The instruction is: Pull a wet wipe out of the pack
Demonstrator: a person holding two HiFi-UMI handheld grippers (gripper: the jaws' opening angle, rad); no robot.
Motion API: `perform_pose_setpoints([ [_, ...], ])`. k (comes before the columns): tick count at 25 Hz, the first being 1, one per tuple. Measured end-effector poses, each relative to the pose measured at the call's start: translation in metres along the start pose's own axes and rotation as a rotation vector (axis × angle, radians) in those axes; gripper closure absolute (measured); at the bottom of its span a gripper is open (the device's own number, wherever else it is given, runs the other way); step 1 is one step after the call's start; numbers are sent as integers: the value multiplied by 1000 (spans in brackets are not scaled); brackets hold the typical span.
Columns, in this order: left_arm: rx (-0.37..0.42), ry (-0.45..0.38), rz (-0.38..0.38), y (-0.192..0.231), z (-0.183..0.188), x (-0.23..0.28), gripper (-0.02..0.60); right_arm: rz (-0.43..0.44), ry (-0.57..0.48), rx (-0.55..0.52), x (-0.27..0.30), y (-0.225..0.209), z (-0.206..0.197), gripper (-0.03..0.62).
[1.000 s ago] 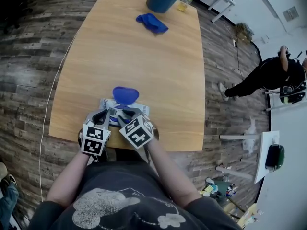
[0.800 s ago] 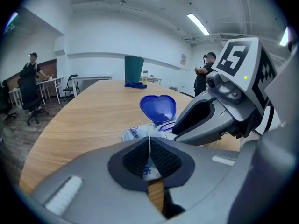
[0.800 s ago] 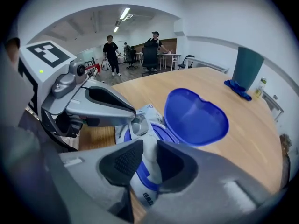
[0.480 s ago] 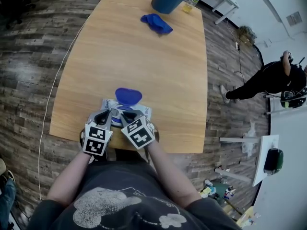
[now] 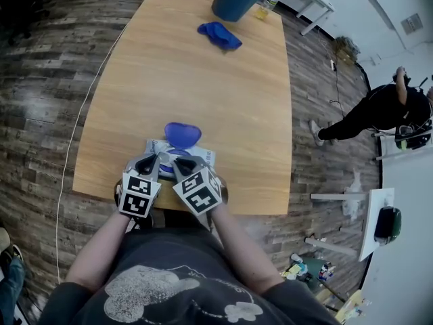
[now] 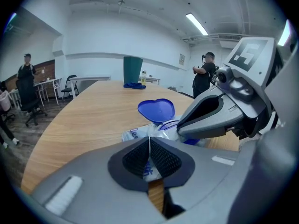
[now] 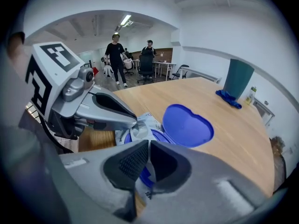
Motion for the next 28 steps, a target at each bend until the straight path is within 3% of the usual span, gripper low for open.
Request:
perform_pose_setpoints([
  [14, 46, -9, -48, 0, 2, -2, 541, -118, -121, 58, -43, -10, 21, 588],
  [23, 85, -33, -73, -2, 3, -11, 538, -228, -213, 179, -86, -21, 17, 588],
  [28, 58, -81, -68, 5, 6, -31, 535, -280, -252, 204, -105, -14, 11, 588],
])
Point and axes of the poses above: the fingertips, and each gripper's own axes: x forward along the fingers, y to its left, z out of its top, the point moved 2 cm from there along -x, backward along the fingers
